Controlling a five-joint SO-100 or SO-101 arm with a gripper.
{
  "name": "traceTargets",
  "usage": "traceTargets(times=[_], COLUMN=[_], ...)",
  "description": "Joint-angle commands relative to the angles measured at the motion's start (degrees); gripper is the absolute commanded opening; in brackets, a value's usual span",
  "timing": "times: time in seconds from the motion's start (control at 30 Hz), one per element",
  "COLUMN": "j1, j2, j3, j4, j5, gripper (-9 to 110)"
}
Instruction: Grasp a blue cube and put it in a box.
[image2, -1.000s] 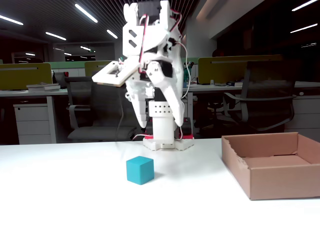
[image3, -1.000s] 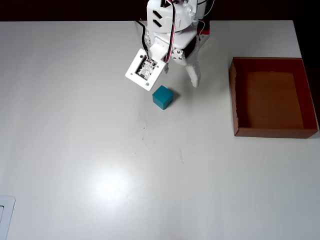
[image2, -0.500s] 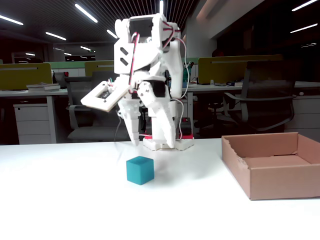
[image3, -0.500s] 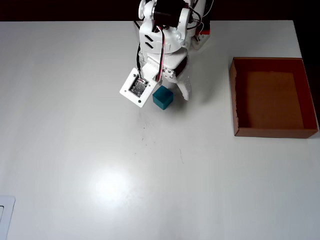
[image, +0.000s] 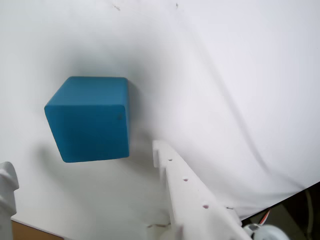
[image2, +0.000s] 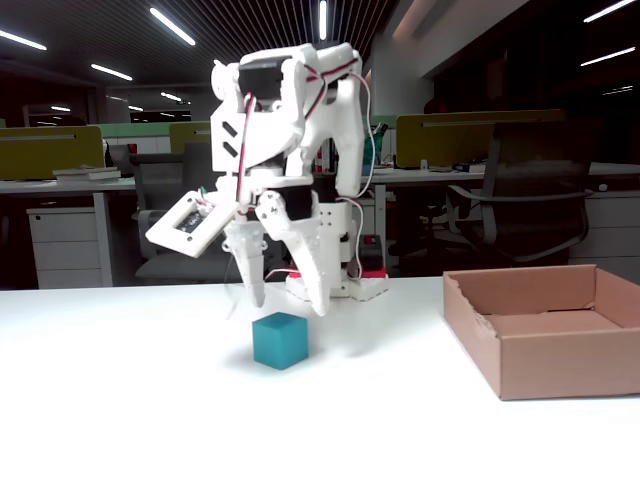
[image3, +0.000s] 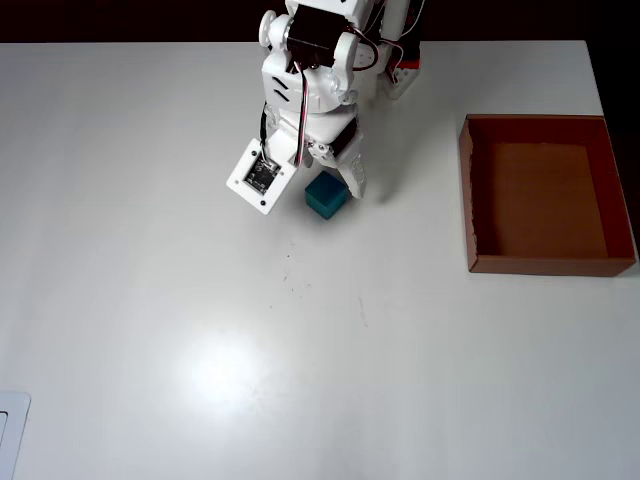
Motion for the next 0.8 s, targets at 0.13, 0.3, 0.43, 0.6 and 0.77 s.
traceTargets(times=[0.13, 0.3, 0.43, 0.6, 0.77], j1=[-0.7, -1.2, -1.1, -1.1, -1.1], j2=[-2.6, -2.8, -2.8, -2.8, -2.6], j3=[0.6, 2.5, 4.0, 5.1, 5.1], j4=[-5.4, -6.4, -8.0, -10.2, -10.8], j5=[-0.5, -0.5, -0.5, -0.2, 0.0], gripper=[34, 32, 31, 29, 25])
